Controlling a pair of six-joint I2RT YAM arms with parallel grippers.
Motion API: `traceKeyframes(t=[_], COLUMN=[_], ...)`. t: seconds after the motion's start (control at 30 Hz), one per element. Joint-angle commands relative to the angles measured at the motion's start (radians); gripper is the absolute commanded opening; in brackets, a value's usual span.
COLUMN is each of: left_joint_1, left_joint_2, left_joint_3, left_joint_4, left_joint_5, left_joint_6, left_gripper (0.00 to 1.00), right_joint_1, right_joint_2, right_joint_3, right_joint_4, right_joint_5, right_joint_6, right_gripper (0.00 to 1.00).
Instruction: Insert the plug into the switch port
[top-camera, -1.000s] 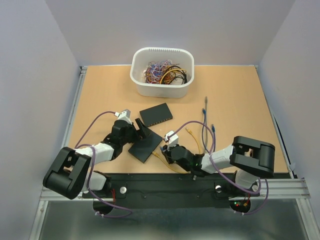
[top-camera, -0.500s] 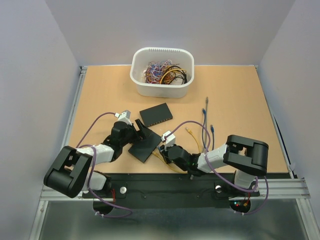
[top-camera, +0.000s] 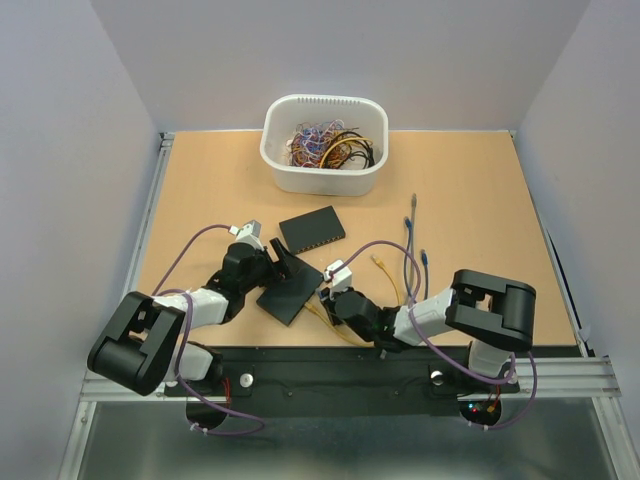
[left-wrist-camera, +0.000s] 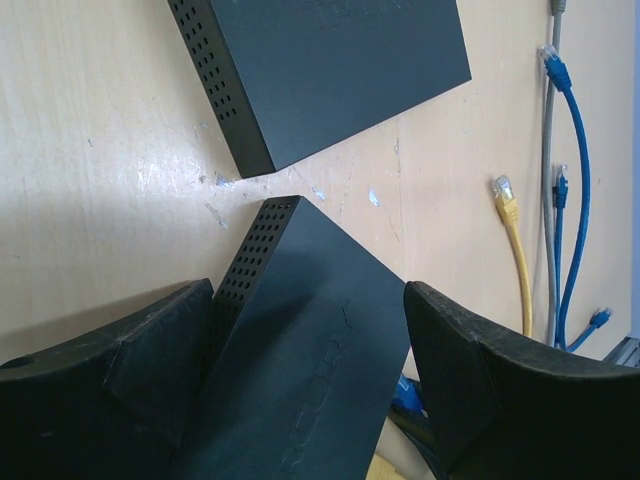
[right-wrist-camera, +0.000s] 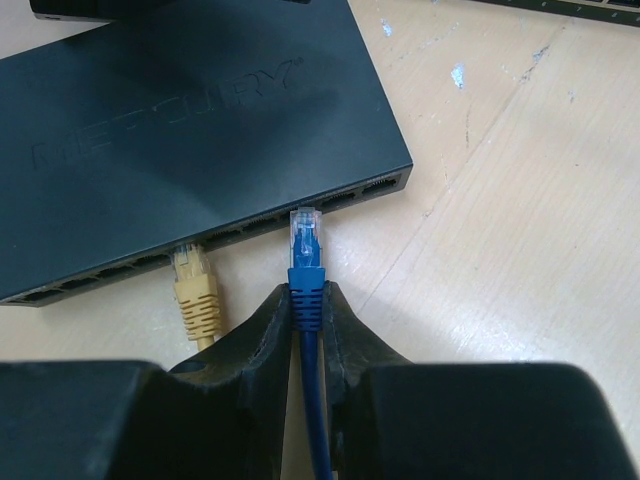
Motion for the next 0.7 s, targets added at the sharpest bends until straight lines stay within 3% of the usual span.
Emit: traceKeyframes(t=[0.0,0.43,0.67], left_joint_1=[-0.016,-0.034,-0.068], left_joint_2=[0.012,0.033,0.058], left_joint_3=[-0.025,-0.016,0.012], left_joint_4=[-0.026,-0.027,-0.036], left_joint_5=[0.017,0.017,0.013], left_joint_6=[0.004,0.008,0.025], left_gripper=[0.89,0.87,0.86], right_joint_1=[0.009,0.009,0.012], right_joint_2=[0.019,0.070,0.061], right_joint_3=[0.056,0.093,0.085], right_joint_4=[0.055,0.041,0.061], right_joint_5=[0.028,0.005,-0.093], right_joint_6=[0.007,-0.010,-0.087], right_gripper=[0.00,0.01,0.01])
